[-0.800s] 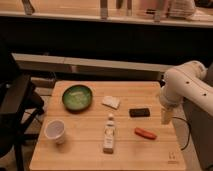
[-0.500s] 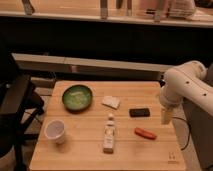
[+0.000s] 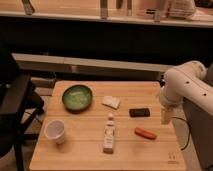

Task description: Push the eraser across the table

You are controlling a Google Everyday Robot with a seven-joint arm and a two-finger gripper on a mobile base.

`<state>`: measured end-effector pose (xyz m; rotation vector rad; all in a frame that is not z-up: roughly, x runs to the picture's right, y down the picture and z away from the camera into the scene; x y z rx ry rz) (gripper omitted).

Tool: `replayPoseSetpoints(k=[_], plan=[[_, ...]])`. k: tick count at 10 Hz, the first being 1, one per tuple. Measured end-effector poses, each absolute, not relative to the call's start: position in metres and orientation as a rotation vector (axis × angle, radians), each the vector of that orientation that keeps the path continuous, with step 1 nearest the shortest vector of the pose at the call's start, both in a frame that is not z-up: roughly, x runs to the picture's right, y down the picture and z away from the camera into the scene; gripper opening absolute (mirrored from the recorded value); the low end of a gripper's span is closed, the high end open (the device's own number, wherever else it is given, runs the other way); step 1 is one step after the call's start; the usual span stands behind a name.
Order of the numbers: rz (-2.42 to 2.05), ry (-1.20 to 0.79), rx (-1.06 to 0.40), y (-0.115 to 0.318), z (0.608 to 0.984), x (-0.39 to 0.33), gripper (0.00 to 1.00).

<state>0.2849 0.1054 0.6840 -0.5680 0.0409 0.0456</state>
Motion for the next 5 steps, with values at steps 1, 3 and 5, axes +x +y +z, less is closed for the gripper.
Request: replayPoseSetpoints(k=[1,3,5], plan=[[0.046,0.041,-0.568,0.105,0.684,0.285,0.80],[0.047,0.039,-0.567,0.105,0.685,0.285,0.80],[0.046,0.032,-0.563,0.096,0.702,0.284,0.80]])
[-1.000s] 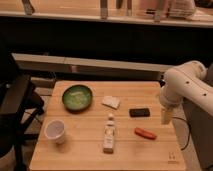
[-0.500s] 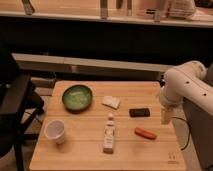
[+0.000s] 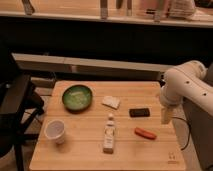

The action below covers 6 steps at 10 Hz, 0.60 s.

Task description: Push the eraser across the table

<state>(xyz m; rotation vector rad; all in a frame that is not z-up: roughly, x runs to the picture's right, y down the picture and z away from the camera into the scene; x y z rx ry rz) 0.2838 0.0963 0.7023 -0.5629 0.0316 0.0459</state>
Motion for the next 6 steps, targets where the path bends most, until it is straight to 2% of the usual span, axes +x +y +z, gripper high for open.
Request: replayPoseSetpoints(k=[6], plan=[[0.043,0.018,-0.565,0.0974,0.7188,0.2826,0.80]])
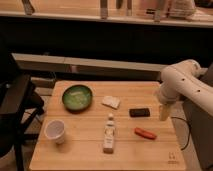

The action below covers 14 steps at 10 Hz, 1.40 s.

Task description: Push the eraser across the table

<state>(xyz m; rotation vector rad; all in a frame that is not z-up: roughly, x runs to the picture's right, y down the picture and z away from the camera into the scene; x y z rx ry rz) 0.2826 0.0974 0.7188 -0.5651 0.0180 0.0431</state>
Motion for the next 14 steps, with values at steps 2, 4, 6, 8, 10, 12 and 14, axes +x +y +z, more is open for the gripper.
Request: replayPoseSetpoints(k=[2,4,6,8,10,12,14], plan=[[0.042,0.012,-0.561,0.092,0.732,0.281,0.80],[0.043,0.009,-0.562,0.091,0.737,0.281,0.80],[0.042,0.002,-0.566,0.093,0.742,0.279,0.80],[0.044,-0.006,-0.565,0.092,0.755,0.277,0.80],[0.045,-0.008,-0.563,0.090,0.761,0.277,0.80],[0.049,-0.009,-0.567,0.092,0.764,0.278,0.80],[0.047,-0.013,-0.568,0.094,0.772,0.276,0.80]])
